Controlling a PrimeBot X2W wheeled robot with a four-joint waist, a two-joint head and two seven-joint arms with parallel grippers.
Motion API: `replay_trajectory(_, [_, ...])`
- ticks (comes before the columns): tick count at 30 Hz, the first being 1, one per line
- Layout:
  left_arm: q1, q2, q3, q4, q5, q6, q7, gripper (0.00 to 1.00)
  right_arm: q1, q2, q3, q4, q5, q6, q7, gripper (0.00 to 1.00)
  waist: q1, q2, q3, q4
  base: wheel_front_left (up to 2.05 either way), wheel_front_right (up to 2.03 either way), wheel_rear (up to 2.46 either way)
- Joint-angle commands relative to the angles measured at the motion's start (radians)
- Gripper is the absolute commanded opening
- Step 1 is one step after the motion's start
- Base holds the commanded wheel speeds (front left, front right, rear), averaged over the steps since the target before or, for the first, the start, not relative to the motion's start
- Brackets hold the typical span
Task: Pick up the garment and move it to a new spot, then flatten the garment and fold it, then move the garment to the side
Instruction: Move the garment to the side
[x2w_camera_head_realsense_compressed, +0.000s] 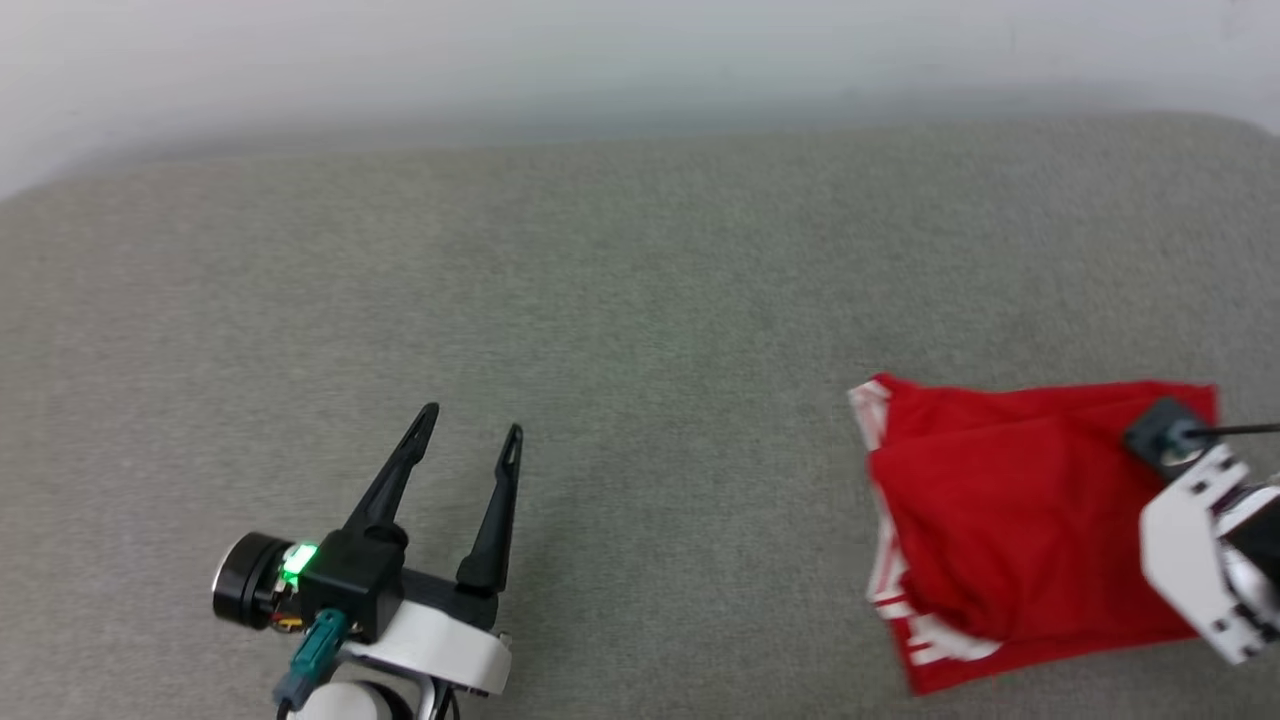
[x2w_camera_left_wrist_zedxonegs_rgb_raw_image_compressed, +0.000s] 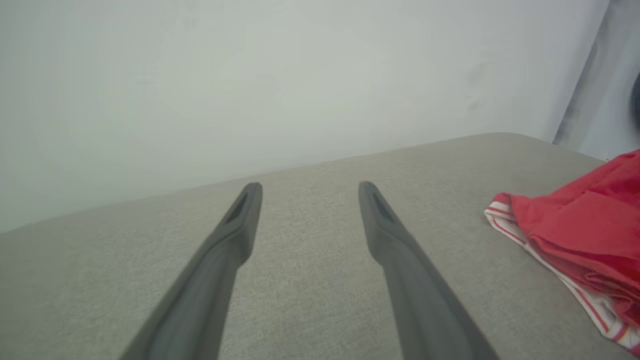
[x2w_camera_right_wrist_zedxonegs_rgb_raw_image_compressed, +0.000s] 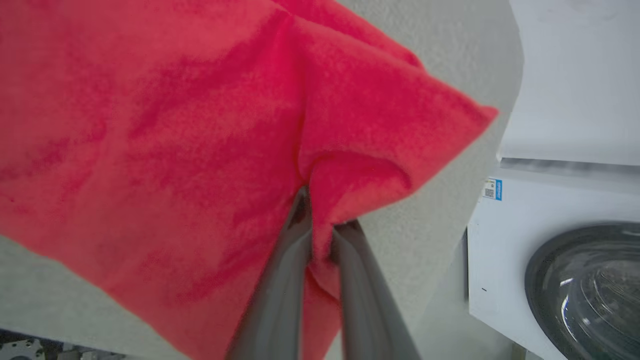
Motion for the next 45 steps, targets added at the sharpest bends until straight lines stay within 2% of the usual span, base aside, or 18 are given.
replay_trajectory(1, [-0.026, 0.007, -0.01, -0.006, 0.004, -0.003, -0.002, 1.0, -0.037, -0.045, 0.004, 0.029, 0.007, -0.002, -0.031, 0.0, 0.0, 0.0, 0.046, -0.039, 0.0, 0.0, 0.0])
replay_trajectory(7, [-0.082, 0.032, -0.046, -0.028, 0.015, -0.008, -0.002, 1.0, -0.111, -0.154, 0.003, 0.159, -0.009, -0.002, -0.148, 0.0, 0.0, 0.0, 0.143, -0.08, 0.0, 0.0, 0.0])
replay_trajectory(16, [-0.159, 0.074, -0.076, -0.074, 0.022, -0.008, -0.002, 1.0, -0.198, -0.199, -0.086, 0.373, -0.039, -0.002, -0.304, 0.0, 0.0, 0.0, 0.268, -0.101, 0.0, 0.0, 0.0])
replay_trajectory(25, [-0.203, 0.104, -0.063, -0.137, 0.007, -0.009, -0.002, 1.0, -0.279, -0.159, -0.262, 0.568, -0.101, -0.002, -0.437, 0.0, 0.0, 0.0, 0.372, -0.091, 0.0, 0.0, 0.0])
replay_trajectory(36, [-0.23, 0.127, -0.06, -0.16, 0.013, -0.004, -0.002, 1.0, -0.306, -0.074, -0.49, 0.694, -0.245, -0.002, -0.488, 0.0, 0.0, 0.0, 0.412, -0.07, 0.0, 0.0, 0.0])
replay_trajectory(37, [-0.229, 0.126, -0.061, -0.157, 0.012, -0.003, -0.002, 1.0, -0.302, -0.065, -0.505, 0.695, -0.259, -0.002, -0.489, 0.4, 0.0, 0.0, 0.407, -0.068, 0.0, 0.0, 0.0])
replay_trajectory(38, [-0.226, 0.124, -0.061, -0.154, 0.011, -0.002, -0.002, 1.0, -0.299, -0.056, -0.522, 0.695, -0.272, -0.002, -0.488, 1.0, 0.0, 0.0, 0.399, -0.067, 0.0, 0.0, 0.0])
replay_trajectory(42, [-0.208, 0.114, -0.059, -0.138, 0.002, 0.006, -0.002, 1.0, -0.288, -0.011, -0.568, 0.671, -0.319, -0.002, -0.482, 1.0, 0.0, 0.0, 0.352, -0.064, 0.0, 0.0, 0.0])
replay_trajectory(43, [-0.188, 0.101, -0.053, -0.117, -0.009, 0.014, -0.002, 1.0, -0.272, 0.019, -0.584, 0.634, -0.337, -0.002, -0.477, 1.0, 0.0, 0.0, 0.297, -0.06, 0.0, 0.0, 0.0])
replay_trajectory(45, [-0.173, 0.093, -0.044, -0.102, -0.018, 0.022, -0.002, 1.0, -0.266, 0.038, -0.578, 0.596, -0.341, -0.002, -0.479, 1.0, 0.0, 0.0, 0.254, -0.056, 0.0, 0.0, 0.0])
